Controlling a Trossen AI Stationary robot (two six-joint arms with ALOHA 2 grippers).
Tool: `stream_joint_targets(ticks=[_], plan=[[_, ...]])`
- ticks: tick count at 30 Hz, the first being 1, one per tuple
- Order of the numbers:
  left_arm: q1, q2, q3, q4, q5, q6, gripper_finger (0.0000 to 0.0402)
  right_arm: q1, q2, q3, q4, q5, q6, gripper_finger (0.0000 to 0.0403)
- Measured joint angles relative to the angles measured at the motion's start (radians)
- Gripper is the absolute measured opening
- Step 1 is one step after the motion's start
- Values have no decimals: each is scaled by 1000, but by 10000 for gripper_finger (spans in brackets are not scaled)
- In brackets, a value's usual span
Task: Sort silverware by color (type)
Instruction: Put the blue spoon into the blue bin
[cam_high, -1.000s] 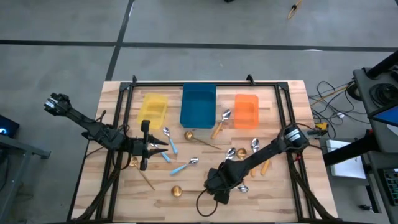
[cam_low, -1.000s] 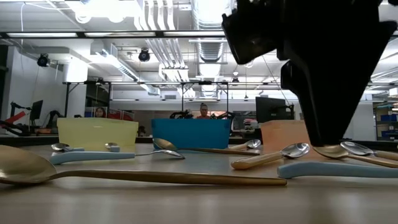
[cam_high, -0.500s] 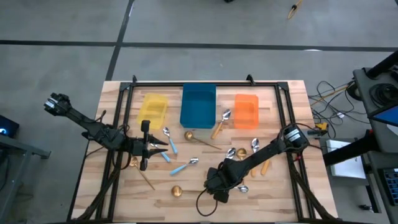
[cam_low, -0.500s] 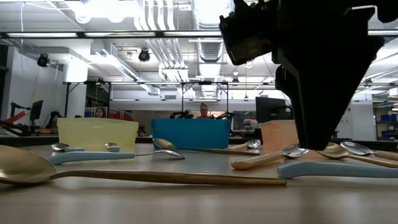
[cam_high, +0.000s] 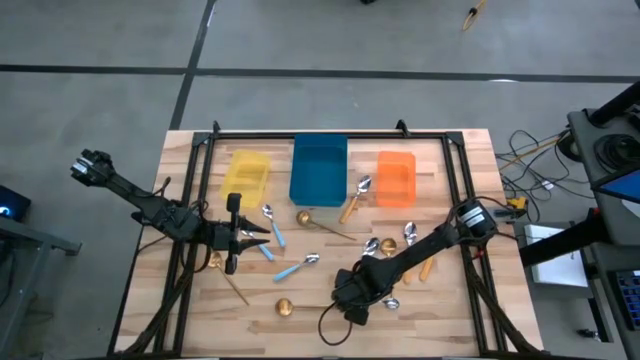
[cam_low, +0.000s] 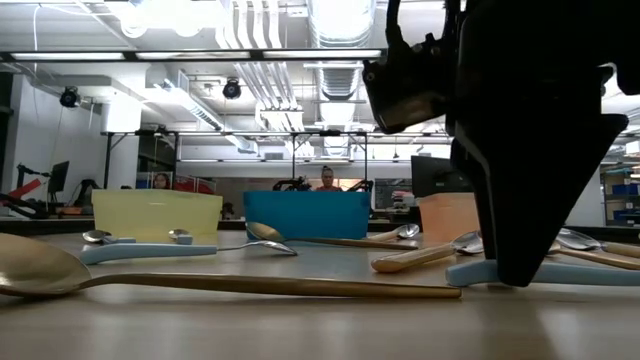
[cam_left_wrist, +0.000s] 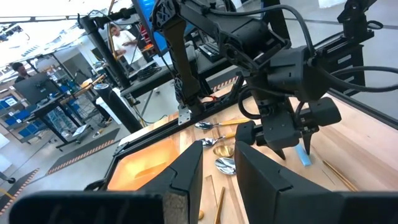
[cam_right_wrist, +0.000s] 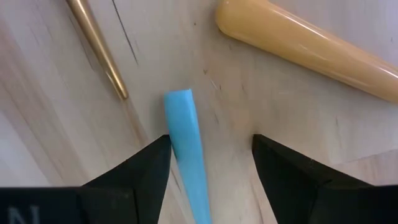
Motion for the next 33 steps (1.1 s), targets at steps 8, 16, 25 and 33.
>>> stream_joint_targets(ticks=[8, 16, 25, 33], plan=[[0, 0, 0, 0, 0, 0, 75, 2, -2, -24, 21, 4, -8, 178], [0, 0, 0, 0, 0, 0, 75, 0, 0, -27, 21, 7, -9, 73], [0, 0, 0, 0, 0, 0, 75, 2, -5, -25, 58, -17, -28, 42], [0, 0, 0, 0, 0, -3, 75, 2, -112, -15, 25, -18, -2, 42]])
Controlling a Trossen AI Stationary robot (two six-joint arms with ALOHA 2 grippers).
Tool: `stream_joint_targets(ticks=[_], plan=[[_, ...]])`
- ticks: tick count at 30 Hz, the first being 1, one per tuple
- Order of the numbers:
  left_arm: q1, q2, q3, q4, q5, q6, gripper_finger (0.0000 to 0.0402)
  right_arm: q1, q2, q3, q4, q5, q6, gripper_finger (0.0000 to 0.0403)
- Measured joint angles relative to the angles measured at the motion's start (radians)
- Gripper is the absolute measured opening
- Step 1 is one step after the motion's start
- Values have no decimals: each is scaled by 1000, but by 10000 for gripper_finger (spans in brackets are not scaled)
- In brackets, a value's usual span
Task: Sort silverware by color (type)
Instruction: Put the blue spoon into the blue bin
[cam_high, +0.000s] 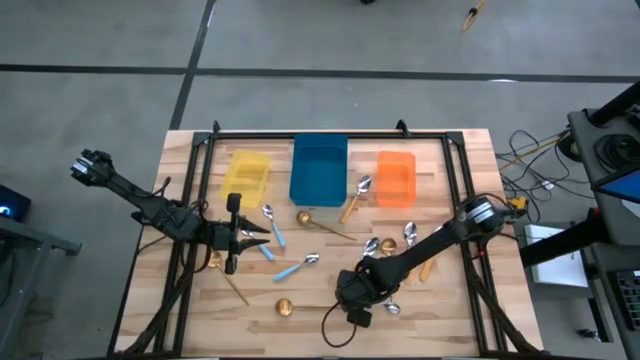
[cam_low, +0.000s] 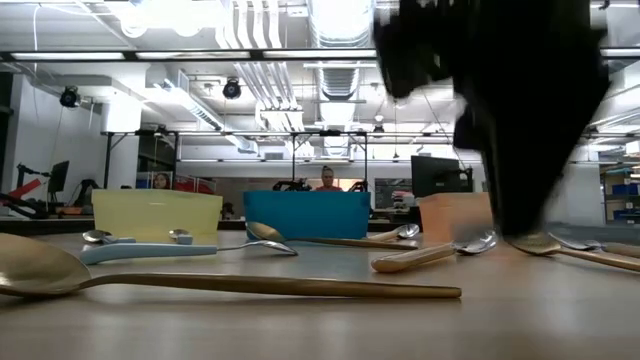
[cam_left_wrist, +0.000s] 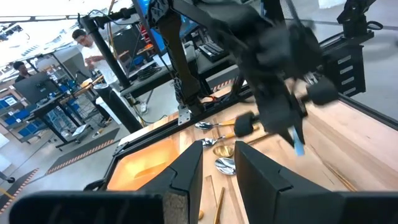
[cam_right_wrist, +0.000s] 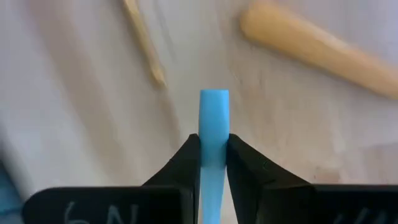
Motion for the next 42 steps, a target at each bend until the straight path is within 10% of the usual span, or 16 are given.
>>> stream_joint_targets(ticks=[9, 21, 28, 35, 42], plan=[[0, 0, 0, 5, 0, -49, 75, -3, -179, 1, 36, 233, -81, 42], [1, 2, 0, 146, 2, -49, 75, -22, -399, -62, 284, 462, -597, 42], [1, 15, 0, 213, 2, -53, 75, -23, -455, -298, 762, 531, -936, 42], [1, 56, 0, 229, 0, -125, 75, -58, -469, -574, 1490, 1008, -1303, 42], [2, 66, 0, 290, -50, -9, 75, -259, -465, -850, 2122, 1264, -1292, 42]])
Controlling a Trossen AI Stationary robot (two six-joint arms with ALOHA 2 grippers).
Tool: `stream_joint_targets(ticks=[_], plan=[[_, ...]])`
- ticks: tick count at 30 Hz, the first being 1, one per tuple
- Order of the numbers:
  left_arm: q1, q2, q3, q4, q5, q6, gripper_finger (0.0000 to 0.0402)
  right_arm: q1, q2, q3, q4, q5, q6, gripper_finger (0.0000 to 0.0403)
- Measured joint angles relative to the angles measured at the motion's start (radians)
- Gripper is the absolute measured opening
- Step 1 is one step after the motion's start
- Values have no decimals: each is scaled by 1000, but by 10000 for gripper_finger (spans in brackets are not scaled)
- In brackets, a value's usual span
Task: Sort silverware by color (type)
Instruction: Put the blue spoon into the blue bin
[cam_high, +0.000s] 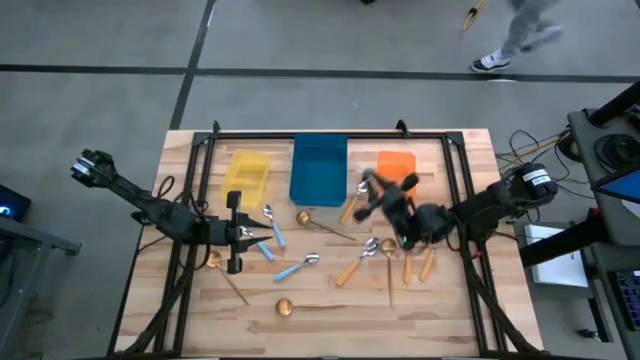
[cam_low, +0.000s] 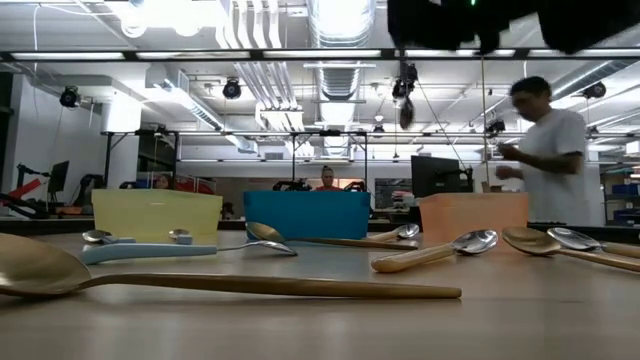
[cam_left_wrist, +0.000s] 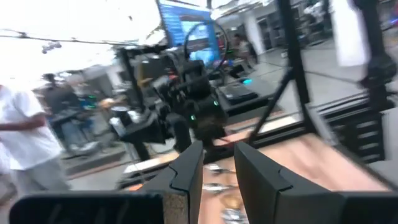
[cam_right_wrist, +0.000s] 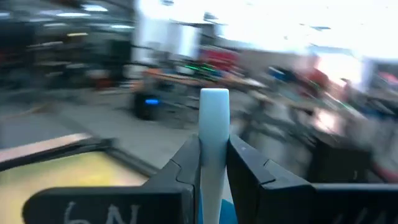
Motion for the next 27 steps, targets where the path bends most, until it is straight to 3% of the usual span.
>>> stream_joint_targets(ticks=[5, 10, 19, 27], plan=[[1, -5, 0, 7, -117, 90, 75, -160, 5, -117, 33, 9, 219, 42], [2, -6, 0, -10, -171, 98, 75, -265, 19, -170, 19, 74, 293, 42], [2, -6, 0, -43, -179, 96, 75, -326, 67, -176, -43, 86, 344, 42], [2, -4, 0, -55, -180, 91, 75, -330, 194, -178, -71, 149, 469, 42]])
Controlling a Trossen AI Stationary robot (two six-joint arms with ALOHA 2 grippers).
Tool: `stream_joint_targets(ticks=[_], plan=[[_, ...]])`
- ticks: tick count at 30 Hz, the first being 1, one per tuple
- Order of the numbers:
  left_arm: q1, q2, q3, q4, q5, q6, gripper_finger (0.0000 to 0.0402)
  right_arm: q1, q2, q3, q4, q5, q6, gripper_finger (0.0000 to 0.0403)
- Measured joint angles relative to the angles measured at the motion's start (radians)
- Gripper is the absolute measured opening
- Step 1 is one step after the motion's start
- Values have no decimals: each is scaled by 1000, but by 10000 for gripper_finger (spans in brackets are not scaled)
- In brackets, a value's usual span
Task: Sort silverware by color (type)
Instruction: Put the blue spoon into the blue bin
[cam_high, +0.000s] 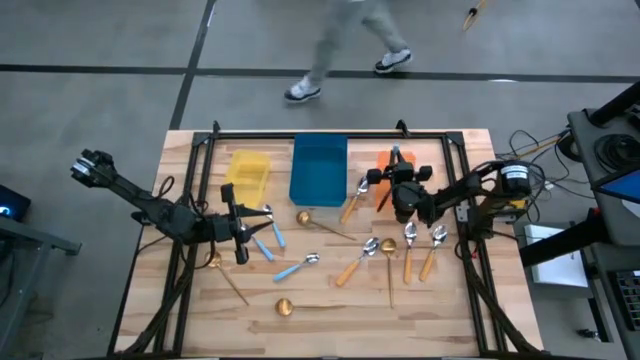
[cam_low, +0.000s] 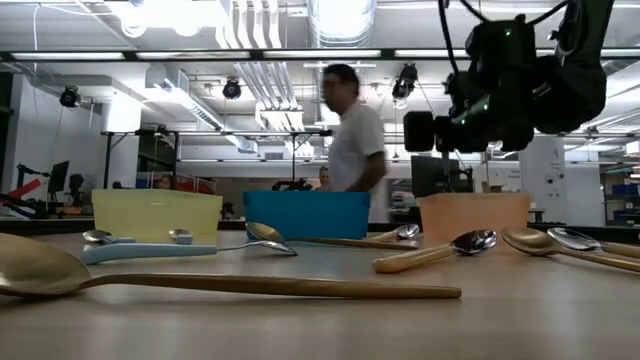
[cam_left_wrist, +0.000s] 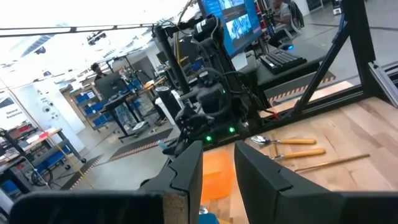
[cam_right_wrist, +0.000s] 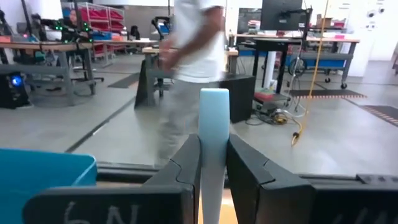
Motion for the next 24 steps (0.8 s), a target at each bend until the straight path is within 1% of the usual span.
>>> stream_joint_targets(ticks=[6, 9, 12, 15, 24], plan=[[0, 1, 0, -2, 0, 0, 75, 0, 90, 0, 0, 17, 109, 42], [0, 1, 0, -2, 0, 0, 75, 0, 111, 0, 1, 24, 132, 42], [0, 2, 0, -2, 0, 0, 75, 0, 111, 0, 0, 42, 129, 42], [0, 6, 0, -3, 0, 0, 75, 0, 106, 0, 0, 42, 105, 42], [0, 6, 0, -2, 0, 0, 75, 0, 105, 0, 0, 42, 101, 42]])
